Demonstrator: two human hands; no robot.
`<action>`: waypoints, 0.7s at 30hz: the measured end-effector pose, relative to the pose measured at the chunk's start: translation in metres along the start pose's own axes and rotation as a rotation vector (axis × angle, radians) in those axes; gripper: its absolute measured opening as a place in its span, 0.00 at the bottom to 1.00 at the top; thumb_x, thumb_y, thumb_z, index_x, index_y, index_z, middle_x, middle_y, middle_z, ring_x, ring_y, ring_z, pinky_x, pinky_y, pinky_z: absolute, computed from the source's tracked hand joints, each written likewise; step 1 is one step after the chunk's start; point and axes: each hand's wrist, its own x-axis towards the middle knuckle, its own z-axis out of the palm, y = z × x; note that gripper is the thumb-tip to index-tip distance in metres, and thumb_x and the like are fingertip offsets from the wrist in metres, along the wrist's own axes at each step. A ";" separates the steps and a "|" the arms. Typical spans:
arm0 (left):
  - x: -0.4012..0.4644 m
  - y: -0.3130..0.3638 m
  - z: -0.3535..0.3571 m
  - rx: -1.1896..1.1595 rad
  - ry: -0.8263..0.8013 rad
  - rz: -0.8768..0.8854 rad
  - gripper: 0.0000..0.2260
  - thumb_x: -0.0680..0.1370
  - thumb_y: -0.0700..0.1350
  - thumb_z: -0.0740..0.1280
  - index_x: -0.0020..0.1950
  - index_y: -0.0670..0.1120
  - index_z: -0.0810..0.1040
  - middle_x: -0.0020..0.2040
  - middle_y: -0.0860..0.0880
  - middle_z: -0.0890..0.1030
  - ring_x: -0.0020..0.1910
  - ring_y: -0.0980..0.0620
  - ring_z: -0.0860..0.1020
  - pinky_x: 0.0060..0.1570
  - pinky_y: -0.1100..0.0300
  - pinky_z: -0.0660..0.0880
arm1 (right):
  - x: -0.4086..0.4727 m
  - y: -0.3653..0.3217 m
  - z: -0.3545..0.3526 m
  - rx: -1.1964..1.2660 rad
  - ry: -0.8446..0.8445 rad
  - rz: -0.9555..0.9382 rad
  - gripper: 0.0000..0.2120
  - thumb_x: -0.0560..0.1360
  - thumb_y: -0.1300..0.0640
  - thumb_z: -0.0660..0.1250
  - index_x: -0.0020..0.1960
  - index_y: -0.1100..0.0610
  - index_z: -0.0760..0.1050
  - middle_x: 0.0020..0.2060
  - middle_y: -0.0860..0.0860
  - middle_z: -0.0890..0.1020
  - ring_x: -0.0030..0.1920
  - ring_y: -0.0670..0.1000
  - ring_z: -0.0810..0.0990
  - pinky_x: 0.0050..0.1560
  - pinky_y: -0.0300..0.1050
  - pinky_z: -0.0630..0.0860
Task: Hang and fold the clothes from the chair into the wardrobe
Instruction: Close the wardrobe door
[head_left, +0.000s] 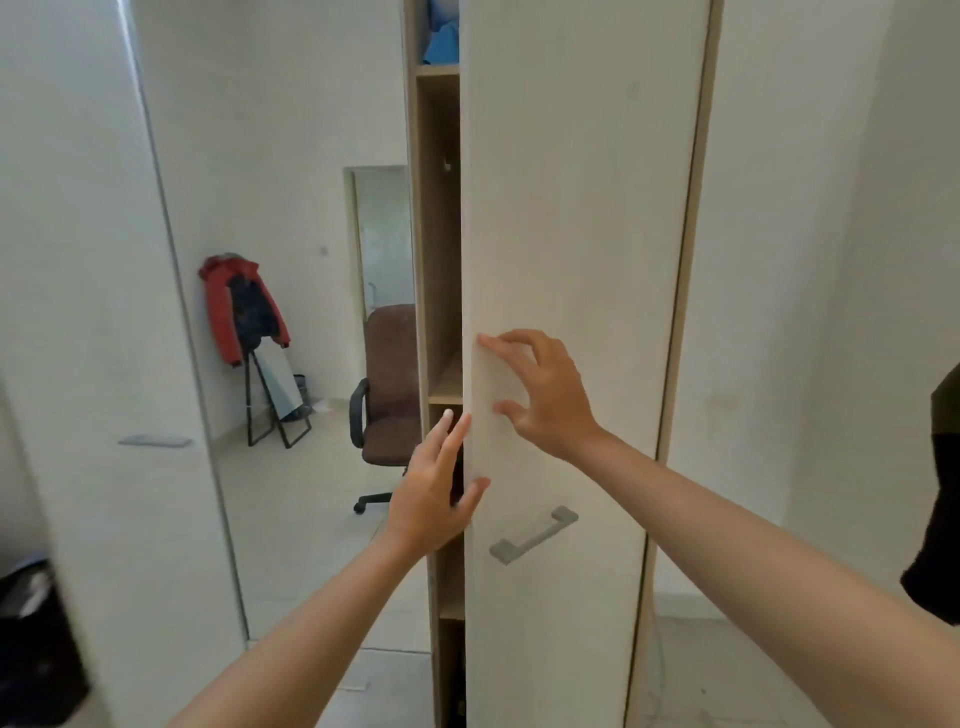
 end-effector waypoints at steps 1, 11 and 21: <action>0.007 -0.019 -0.003 0.046 -0.005 0.000 0.37 0.74 0.59 0.65 0.76 0.57 0.46 0.76 0.46 0.57 0.72 0.46 0.63 0.64 0.46 0.71 | 0.011 0.003 0.019 -0.076 -0.008 0.015 0.39 0.68 0.53 0.76 0.73 0.43 0.62 0.70 0.53 0.66 0.69 0.57 0.65 0.65 0.63 0.69; 0.119 -0.161 0.020 0.493 -0.133 -0.133 0.50 0.63 0.58 0.76 0.75 0.56 0.47 0.77 0.43 0.52 0.75 0.40 0.57 0.58 0.26 0.64 | 0.110 0.047 0.151 -0.304 -0.314 0.313 0.54 0.68 0.44 0.74 0.73 0.34 0.33 0.72 0.48 0.24 0.74 0.60 0.28 0.67 0.75 0.53; 0.168 -0.220 0.074 0.500 -0.076 -0.277 0.52 0.68 0.56 0.73 0.70 0.67 0.32 0.74 0.42 0.32 0.74 0.41 0.38 0.62 0.27 0.56 | 0.143 0.087 0.210 -0.397 -0.301 0.367 0.58 0.67 0.47 0.76 0.72 0.34 0.30 0.70 0.51 0.21 0.72 0.62 0.25 0.62 0.79 0.54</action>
